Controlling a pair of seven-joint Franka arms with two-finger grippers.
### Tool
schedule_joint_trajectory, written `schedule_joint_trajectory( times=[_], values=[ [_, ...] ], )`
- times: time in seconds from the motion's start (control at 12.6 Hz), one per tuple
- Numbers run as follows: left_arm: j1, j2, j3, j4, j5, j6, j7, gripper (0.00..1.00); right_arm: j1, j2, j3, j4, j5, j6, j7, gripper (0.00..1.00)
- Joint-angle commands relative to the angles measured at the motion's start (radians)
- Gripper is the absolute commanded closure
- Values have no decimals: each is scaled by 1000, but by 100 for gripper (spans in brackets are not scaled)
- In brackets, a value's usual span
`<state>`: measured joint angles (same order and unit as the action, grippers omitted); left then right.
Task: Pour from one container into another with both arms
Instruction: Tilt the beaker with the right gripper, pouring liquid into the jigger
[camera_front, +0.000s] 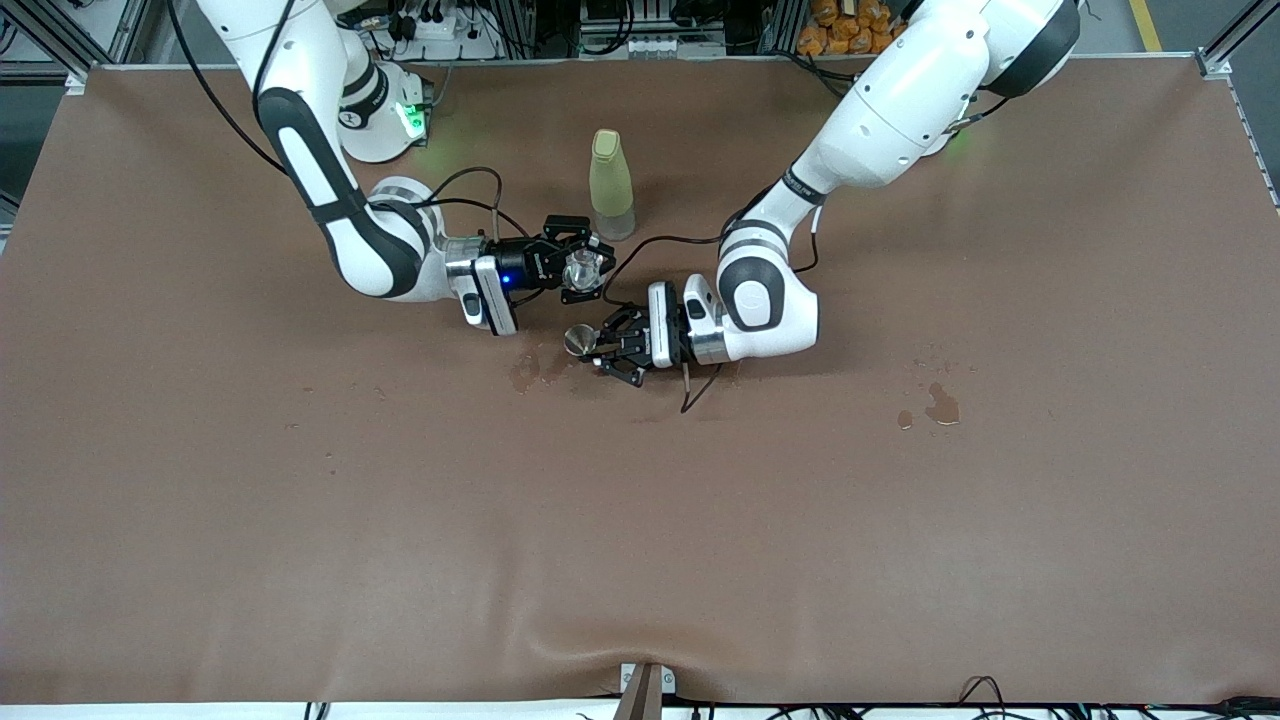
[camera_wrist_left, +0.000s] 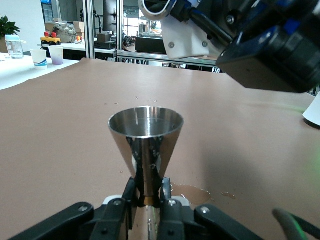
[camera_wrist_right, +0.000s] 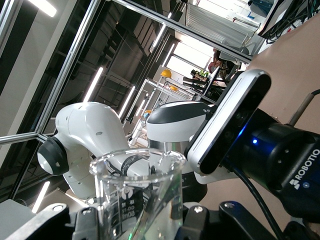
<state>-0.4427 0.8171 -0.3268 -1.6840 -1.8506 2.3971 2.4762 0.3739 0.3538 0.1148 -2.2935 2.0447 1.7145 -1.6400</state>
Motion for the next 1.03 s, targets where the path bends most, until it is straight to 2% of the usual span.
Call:
schedule_joint_trajectory(
  times=[0.0, 0.56, 0.95],
  values=[
    [16, -30, -14, -36, -24, -1, 29, 100, 14, 5, -4, 12, 35, -6, 52, 100],
    [19, -30, -23, -39, -25, -1, 29, 100, 13, 5, -4, 14, 35, -3, 57, 100],
    [19, -30, -23, -42, -27, -1, 29, 100, 13, 5, -4, 11, 41, -6, 149, 100]
  ],
)
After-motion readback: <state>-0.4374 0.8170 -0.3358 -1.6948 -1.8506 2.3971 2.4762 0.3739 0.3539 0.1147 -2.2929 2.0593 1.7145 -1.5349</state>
